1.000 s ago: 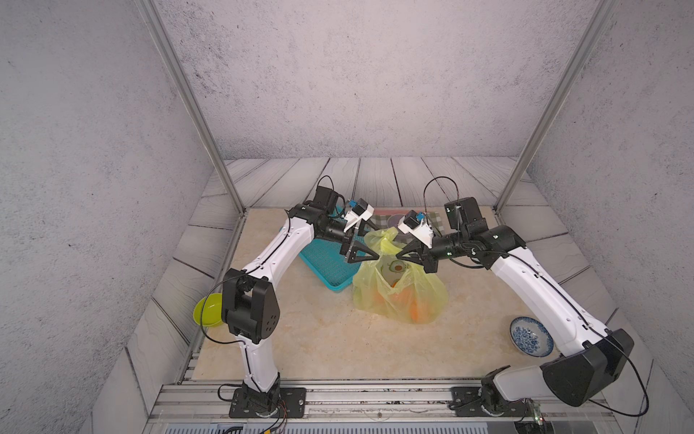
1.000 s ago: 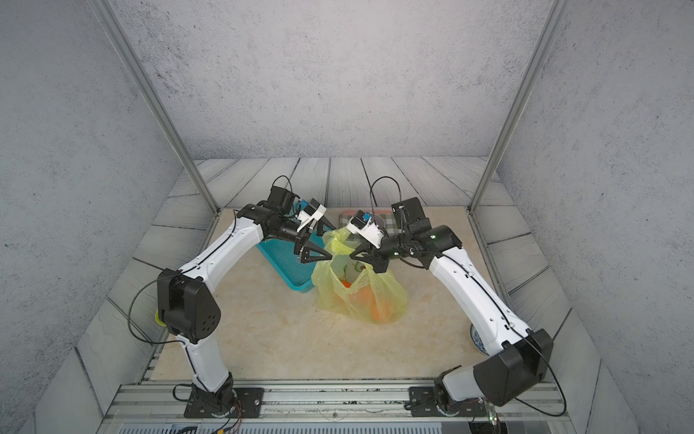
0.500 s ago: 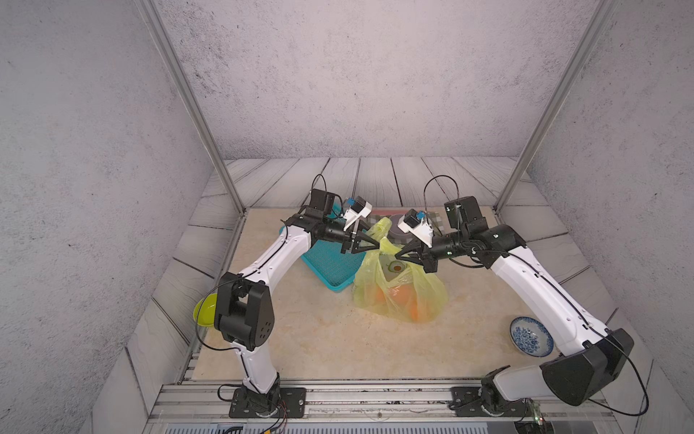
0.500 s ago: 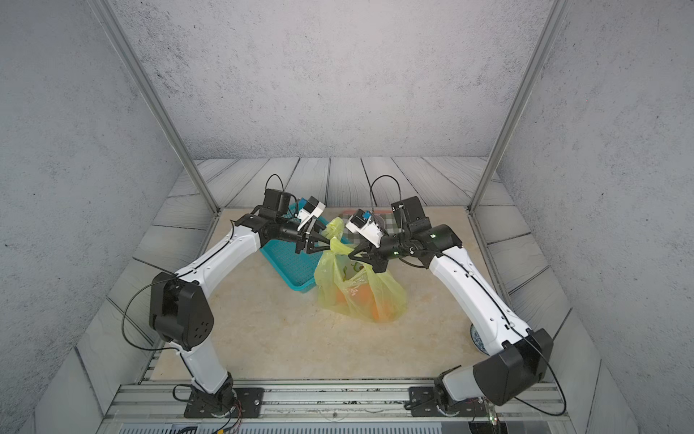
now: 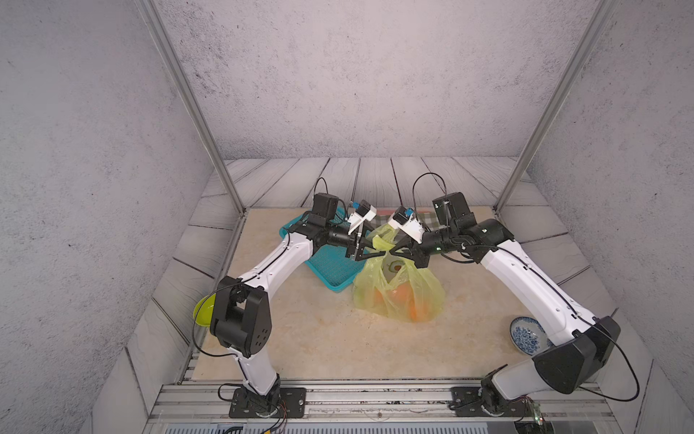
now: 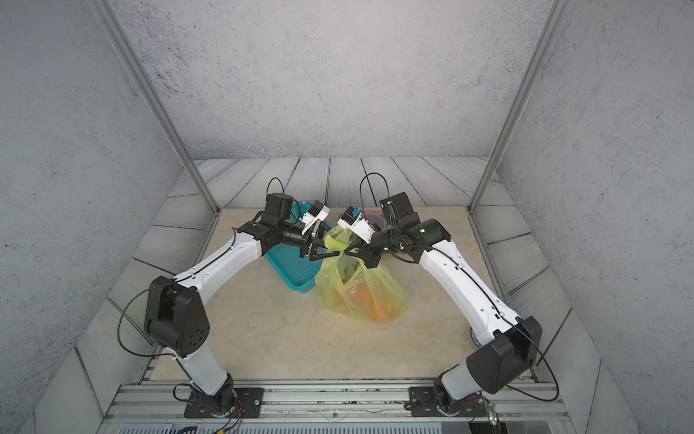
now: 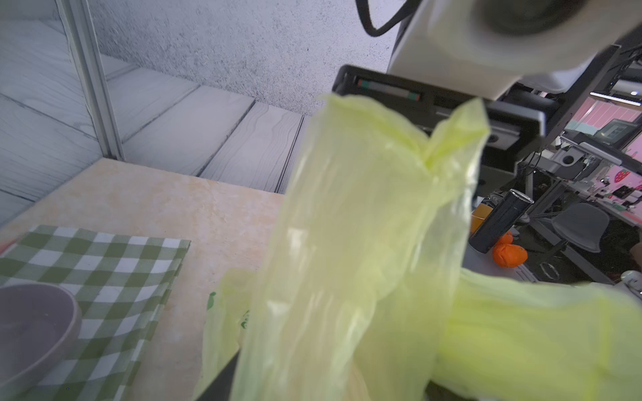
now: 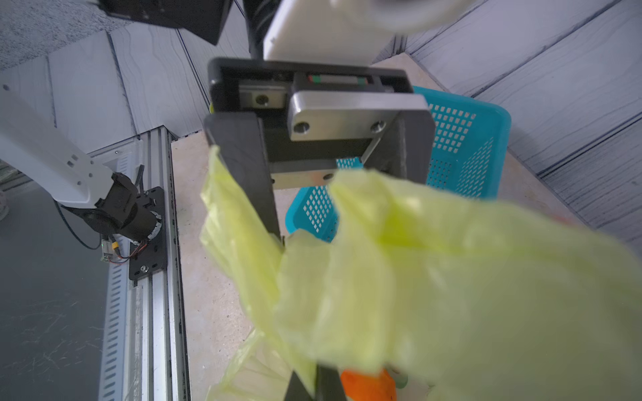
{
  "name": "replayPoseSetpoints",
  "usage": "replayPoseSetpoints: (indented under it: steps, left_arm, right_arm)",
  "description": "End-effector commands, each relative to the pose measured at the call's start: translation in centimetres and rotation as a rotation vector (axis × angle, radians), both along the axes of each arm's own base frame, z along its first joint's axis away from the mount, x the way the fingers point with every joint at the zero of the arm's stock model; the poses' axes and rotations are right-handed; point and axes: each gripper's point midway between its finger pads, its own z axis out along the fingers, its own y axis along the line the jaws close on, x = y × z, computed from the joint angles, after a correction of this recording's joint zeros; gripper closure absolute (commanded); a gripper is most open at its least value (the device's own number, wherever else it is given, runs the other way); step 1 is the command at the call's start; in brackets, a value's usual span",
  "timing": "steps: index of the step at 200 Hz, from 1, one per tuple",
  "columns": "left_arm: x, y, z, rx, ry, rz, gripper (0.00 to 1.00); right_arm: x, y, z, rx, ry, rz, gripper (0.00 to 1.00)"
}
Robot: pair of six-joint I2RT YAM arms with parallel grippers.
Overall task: Place the oranges into plastic bags & tie knots
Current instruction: Tie the plastic bag at the center of the board.
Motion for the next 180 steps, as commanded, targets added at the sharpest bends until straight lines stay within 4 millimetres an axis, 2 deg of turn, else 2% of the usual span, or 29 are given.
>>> replayPoseSetpoints:
  steps: [1,33,63,90,114,125,158,180]
  left_arm:
    - [-1.0,0.6,1.0,-0.021,-0.029,-0.031,0.31]
    - [-1.0,0.6,0.1,-0.007,-0.036,-0.019,0.21]
    - [-0.6,0.3,-1.0,0.018,-0.049,0.015,0.19]
    - [-0.6,0.5,-1.7,0.028,-0.058,0.022,0.18]
    - [-0.5,0.9,-1.0,0.031,-0.057,0.029,0.17]
    - [-0.5,1.2,-0.5,0.040,-0.064,0.034,0.12]
    - [-0.2,2.2,0.8,0.063,-0.089,0.086,0.06]
    - [0.2,2.9,0.9,0.077,-0.124,0.126,0.02]
  right_arm:
    - [0.5,0.0,-0.9,-0.041,0.005,-0.014,0.96]
    - [0.2,0.0,-1.7,-0.063,-0.009,-0.003,0.96]
    - [-0.7,0.4,-2.3,-0.065,-0.012,0.035,0.96]
    - [-0.7,0.7,-2.2,-0.046,-0.003,0.033,0.96]
    - [-0.3,0.4,-1.8,-0.039,-0.026,0.003,0.97]
    - [-0.2,0.1,-1.4,-0.030,-0.030,-0.003,0.96]
    - [-0.2,-1.3,0.3,0.034,-0.019,-0.013,0.96]
    - [-0.5,-1.6,0.3,0.033,-0.020,-0.010,0.97]
